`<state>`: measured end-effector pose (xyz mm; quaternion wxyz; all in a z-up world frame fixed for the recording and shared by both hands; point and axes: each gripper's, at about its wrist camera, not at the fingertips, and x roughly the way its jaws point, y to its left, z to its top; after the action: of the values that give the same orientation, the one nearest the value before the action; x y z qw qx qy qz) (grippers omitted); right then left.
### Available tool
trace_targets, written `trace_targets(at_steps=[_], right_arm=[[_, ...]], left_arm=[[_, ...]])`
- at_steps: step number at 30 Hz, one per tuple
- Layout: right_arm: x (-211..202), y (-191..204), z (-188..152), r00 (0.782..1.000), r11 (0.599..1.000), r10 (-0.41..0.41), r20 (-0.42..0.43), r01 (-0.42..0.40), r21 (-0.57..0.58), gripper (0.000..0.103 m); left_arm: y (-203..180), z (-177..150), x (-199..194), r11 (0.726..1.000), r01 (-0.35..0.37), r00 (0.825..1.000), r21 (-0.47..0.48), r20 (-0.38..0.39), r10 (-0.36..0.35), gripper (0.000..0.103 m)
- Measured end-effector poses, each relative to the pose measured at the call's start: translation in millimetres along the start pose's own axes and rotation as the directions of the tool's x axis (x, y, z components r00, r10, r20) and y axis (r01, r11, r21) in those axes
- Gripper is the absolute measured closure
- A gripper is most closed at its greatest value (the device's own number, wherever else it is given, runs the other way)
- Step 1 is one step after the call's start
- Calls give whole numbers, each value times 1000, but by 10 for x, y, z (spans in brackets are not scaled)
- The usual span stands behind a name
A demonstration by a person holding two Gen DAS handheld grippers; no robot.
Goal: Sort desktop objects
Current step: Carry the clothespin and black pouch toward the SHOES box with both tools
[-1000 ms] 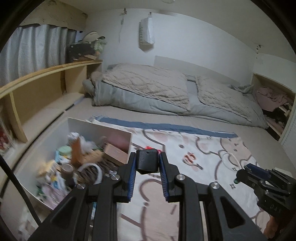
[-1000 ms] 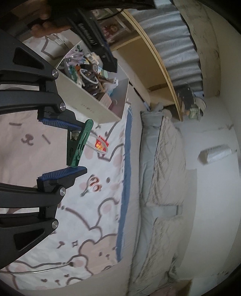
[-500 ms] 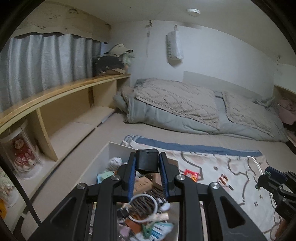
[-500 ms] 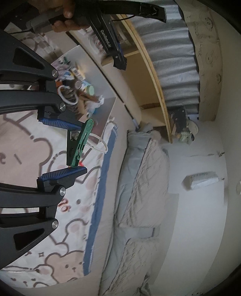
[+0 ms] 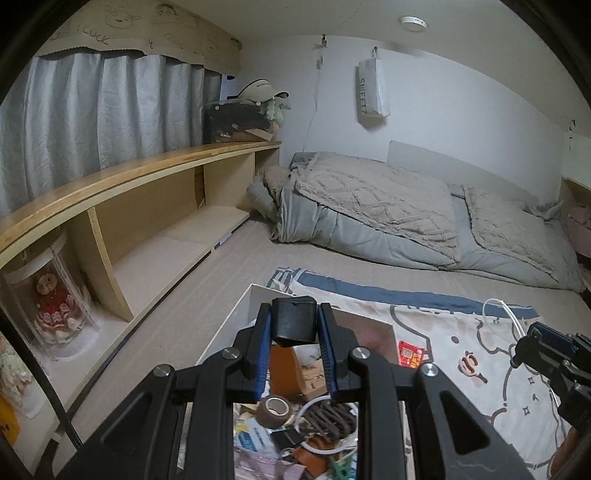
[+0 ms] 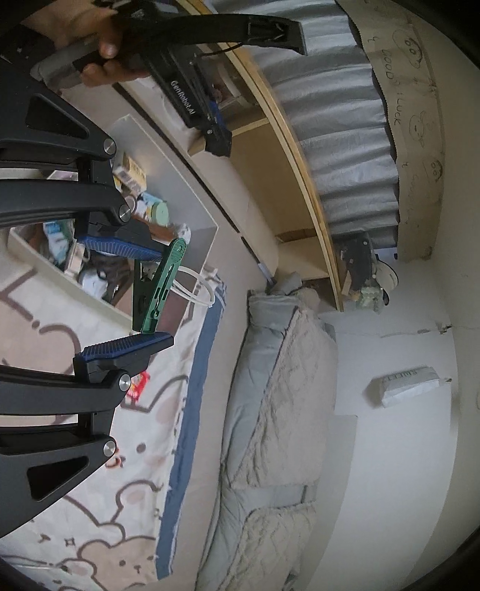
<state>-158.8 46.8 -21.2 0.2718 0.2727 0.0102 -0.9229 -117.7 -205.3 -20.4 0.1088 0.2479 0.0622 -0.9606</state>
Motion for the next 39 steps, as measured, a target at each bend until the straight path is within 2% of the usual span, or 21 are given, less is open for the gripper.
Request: trace_targets(at_steps=[7, 12, 19, 29, 35, 39], right_arm=[[170, 168, -9, 999, 999, 40, -33, -40, -7, 63], [306, 228, -52, 994, 997, 73, -76, -73, 3, 63], [549, 274, -87, 988, 995, 95, -124, -94, 15, 63], [795, 286, -102, 981, 994, 112, -161, -107, 37, 63], [944, 297, -103, 978, 993, 117, -172, -112, 42, 63], [1034, 303, -78, 977, 991, 125, -171, -117, 59, 63]], left_arm=[[209, -101, 158, 1000, -14, 999, -15, -42, 13, 79], [310, -138, 393, 999, -19, 996, -39, -91, 16, 79], [355, -217, 757, 999, -48, 986, -24, -164, 44, 79], [434, -399, 1227, 996, -77, 954, -42, -294, 61, 79], [436, -460, 1411, 996, -85, 939, -36, -338, 68, 79], [449, -488, 1531, 994, -93, 919, -53, -388, 66, 79]])
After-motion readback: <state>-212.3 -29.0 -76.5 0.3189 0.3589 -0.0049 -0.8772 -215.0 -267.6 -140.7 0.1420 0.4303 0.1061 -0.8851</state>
